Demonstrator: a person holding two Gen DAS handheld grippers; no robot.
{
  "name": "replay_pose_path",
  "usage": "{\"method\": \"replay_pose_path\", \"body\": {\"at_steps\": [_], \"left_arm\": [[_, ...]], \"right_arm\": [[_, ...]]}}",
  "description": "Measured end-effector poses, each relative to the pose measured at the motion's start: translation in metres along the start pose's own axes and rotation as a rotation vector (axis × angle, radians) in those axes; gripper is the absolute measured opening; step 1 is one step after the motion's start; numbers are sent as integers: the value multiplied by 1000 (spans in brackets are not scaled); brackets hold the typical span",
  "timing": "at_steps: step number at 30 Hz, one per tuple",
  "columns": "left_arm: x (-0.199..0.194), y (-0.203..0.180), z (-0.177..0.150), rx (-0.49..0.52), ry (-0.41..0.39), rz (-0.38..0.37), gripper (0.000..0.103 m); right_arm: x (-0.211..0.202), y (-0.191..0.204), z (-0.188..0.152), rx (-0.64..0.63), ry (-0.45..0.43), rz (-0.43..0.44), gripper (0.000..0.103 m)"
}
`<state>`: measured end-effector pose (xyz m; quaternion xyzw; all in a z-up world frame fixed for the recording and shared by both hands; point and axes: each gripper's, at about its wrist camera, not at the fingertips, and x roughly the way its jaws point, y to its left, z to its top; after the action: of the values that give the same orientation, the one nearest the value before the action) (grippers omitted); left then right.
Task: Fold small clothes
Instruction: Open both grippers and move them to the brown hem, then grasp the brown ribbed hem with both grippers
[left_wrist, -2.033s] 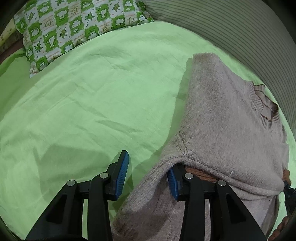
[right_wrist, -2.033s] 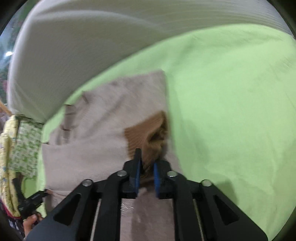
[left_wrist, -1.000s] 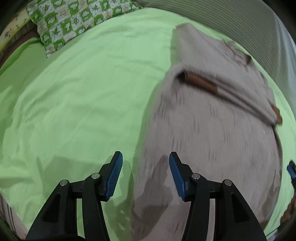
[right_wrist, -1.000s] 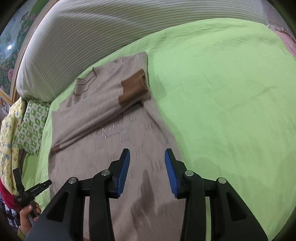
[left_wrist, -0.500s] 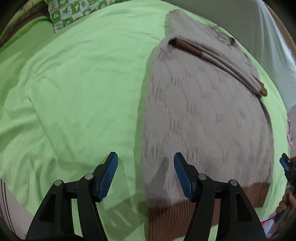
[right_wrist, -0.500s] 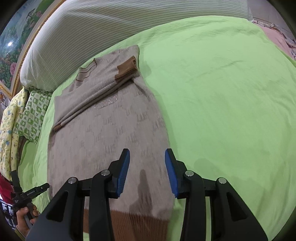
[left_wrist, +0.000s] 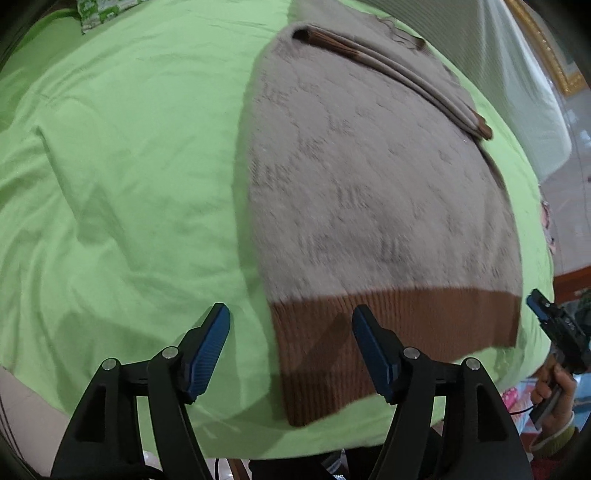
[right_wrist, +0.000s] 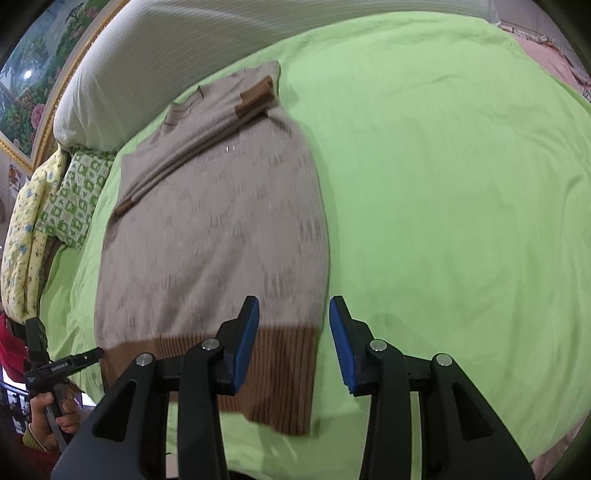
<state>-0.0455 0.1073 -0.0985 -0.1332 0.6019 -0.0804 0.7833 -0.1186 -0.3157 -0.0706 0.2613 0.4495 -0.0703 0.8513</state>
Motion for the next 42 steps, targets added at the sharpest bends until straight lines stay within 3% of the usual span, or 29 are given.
{"method": "replay_pose_path", "body": {"at_steps": [12, 16, 18, 21, 22, 23, 24, 25, 34, 42], "left_arm": [[12, -10, -11, -3, 14, -23, 71], [14, -11, -9, -17, 14, -47, 69], [15, -15, -9, -1, 13, -38, 60], [16, -18, -8, 44, 7, -17, 37], [16, -17, -8, 47, 6, -24, 27], [16, -16, -7, 46, 7, -37, 16], [16, -15, -5, 38, 9, -63, 11], [15, -14, -4, 26, 11, -90, 9], [-25, -31, 21, 34, -128, -209, 8], [-67, -42, 102, 24, -318, -252, 8]], "right_arm": [[18, -1, -23, 11, 81, 15, 41], [21, -7, -25, 63, 83, 71, 41], [22, -8, -25, 77, 89, 94, 41], [22, -8, -25, 59, 94, 114, 38], [23, -8, -25, 58, 99, 123, 34], [25, -9, -26, 60, 112, 129, 22], [26, -10, -26, 63, 121, 129, 9], [26, -10, -26, 62, 124, 133, 9], [-10, 19, 4, -14, -36, 274, 8], [-30, 51, 89, -39, -203, 317, 8]]}}
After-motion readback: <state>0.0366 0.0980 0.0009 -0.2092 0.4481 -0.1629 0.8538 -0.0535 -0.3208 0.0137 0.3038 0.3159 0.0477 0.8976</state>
